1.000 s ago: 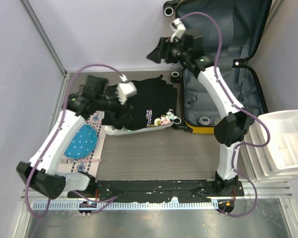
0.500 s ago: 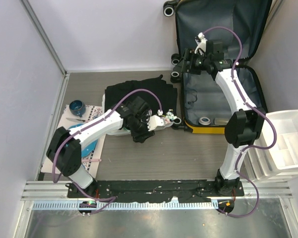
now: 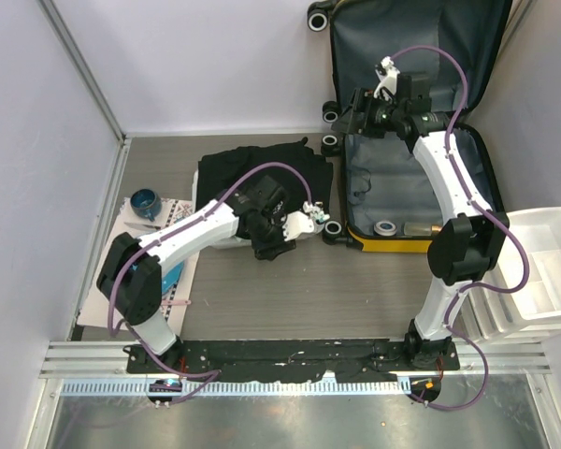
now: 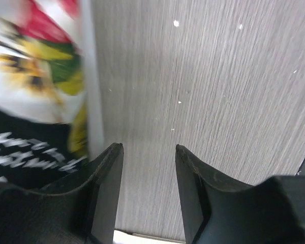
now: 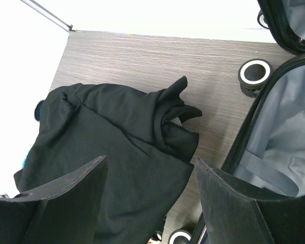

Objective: Open, take out, and arrange the luggage

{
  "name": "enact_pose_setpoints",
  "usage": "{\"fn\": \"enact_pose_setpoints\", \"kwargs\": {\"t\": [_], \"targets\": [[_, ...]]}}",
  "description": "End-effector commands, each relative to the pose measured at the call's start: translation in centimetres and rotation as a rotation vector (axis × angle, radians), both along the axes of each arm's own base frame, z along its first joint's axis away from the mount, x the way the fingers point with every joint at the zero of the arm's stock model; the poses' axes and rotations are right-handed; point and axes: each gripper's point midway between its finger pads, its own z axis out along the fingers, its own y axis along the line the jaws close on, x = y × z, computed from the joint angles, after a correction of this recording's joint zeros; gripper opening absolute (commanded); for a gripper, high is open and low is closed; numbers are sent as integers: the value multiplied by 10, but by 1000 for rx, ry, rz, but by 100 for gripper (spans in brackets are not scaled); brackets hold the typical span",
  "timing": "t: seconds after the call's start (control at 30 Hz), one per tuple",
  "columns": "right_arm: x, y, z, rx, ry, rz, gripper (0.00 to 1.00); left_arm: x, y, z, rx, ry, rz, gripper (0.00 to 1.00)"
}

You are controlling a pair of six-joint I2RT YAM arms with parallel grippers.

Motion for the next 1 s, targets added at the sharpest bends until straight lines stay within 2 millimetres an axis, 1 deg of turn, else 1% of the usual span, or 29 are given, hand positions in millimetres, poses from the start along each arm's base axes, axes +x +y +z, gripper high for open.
{"fn": "enact_pose_setpoints", "kwargs": {"t": [0.0, 0.03, 0.1, 0.13, 0.2, 0.23, 0.27, 0.3, 0.33, 0.4, 0.43, 0.47, 0.57, 0.6, 0.67, 0.7, 0.73, 0.77, 0.8, 0.83, 0.87, 0.9, 0.93, 0.97], "targets": [[-8, -4, 33, 8, -84, 6, 75, 22, -9, 76, -111, -167, 5, 50], [-8, -4, 33, 9, -84, 7, 75, 23, -6, 80, -109, -190, 9, 51], [-9, -4, 33, 11, -80, 8, 75, 26, 1, 78, -80, -226, -7, 52], [-9, -4, 32, 10, -81, 7, 75, 27, 2, 72, -65, -226, -15, 53], [-8, -4, 31, 13, -77, 5, 75, 25, 5, 55, -31, -200, -33, 52], [-7, -5, 30, 12, -76, 4, 75, 30, 4, 47, -19, -202, -28, 52], [-7, -4, 31, 17, -76, 3, 75, 30, 5, 37, -3, -194, -35, 52], [-7, -4, 31, 19, -74, 2, 75, 35, 3, 33, -5, -207, -37, 52], [-6, -4, 31, 22, -74, 0, 75, 37, 5, 22, 17, -207, -42, 52], [-7, -3, 32, 27, -73, 1, 75, 44, 1, 14, 20, -229, -45, 52], [-7, -3, 30, 26, -67, 0, 75, 46, 1, 3, 38, -216, -48, 52], [-7, -3, 30, 26, -68, 0, 75, 47, 1, -3, 46, -205, -51, 51], [-8, -5, 30, 22, -71, -4, 75, 50, -2, -13, 52, -184, -68, 40], [-8, -5, 30, 21, -70, -4, 75, 52, -2, -13, 50, -193, -75, 31], [-8, -6, 30, 20, -69, -7, 75, 62, -3, -6, 35, -226, -96, 22], [-8, -6, 29, 19, -67, -7, 75, 67, -4, -3, 20, -238, -105, 13], [-8, -8, 28, 18, -64, -12, 75, 81, 0, 6, -5, -259, -87, 8], [-7, -7, 28, 18, -65, -13, 75, 88, -1, 10, -32, -264, -118, 3], [-7, -8, 26, 18, -60, -17, 75, 96, 1, 14, -49, -267, -133, 0], [-7, -8, 25, 18, -57, -16, 75, 117, 6, 29, -68, -305, -125, 0], [-6, -9, 24, 20, -56, -16, 75, 126, 9, 34, -62, -323, -151, 0], [-6, -8, 24, 21, -53, -16, 75, 143, 6, 41, -65, -348, -166, 0], [-6, -8, 22, 22, -48, -16, 74, 157, 12, 45, -63, -363, -151, 0], [-5, -7, 22, 24, -47, -14, 74, 165, 15, 44, -52, -353, -140, 0]]}}
